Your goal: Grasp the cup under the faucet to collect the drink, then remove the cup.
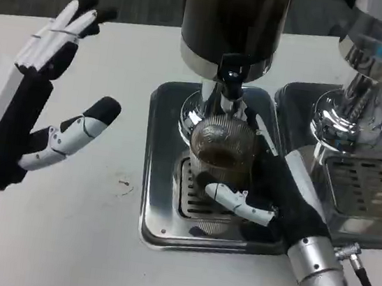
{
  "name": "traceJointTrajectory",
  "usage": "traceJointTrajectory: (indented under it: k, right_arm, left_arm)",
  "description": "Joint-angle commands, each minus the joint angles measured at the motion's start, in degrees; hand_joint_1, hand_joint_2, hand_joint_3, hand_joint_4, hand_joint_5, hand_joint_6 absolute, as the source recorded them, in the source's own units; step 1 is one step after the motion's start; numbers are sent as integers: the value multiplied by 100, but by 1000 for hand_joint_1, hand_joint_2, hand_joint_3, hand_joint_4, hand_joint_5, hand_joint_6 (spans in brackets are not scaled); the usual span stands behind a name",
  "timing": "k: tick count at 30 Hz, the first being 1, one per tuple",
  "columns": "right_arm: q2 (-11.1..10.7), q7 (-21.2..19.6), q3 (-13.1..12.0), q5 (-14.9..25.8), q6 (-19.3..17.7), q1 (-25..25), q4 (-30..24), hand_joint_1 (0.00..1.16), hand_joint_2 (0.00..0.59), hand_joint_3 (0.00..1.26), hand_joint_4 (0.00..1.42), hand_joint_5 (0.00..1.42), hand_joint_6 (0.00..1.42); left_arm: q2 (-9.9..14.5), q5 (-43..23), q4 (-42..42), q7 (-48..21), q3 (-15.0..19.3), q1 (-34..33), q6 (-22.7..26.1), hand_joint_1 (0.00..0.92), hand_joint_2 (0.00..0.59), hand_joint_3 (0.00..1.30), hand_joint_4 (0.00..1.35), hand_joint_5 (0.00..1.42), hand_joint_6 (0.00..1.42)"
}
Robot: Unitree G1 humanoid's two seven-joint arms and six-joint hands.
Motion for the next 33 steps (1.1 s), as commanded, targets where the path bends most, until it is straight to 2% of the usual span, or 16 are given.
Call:
traceJointTrajectory:
  k: [1, 10, 22, 33]
  right_arm:
    - [49, -30, -23, 49, -139, -47, 133, 661, 178, 0, 0, 0, 99]
    - [174, 43, 11, 130, -255, -94, 310, 697, 168, 0, 0, 0, 126]
    - [196, 86, -10, 152, -229, -220, 455, 712, 170, 0, 0, 0, 142]
    - [177, 168, 17, 122, -153, -320, 545, 780, 169, 0, 0, 4, 187]
  left_arm:
    - [3, 191, 105, 218, 60, 517, 294, 0, 223, 166, 26, 205, 127]
    - [31, 283, 281, 329, -47, 936, 710, 0, 223, 170, 20, 205, 133]
    - [145, 423, 660, 438, -364, 1042, 691, 0, 224, 178, 17, 191, 122]
    - [251, 553, 799, 479, -704, 965, 632, 0, 222, 178, 8, 190, 121]
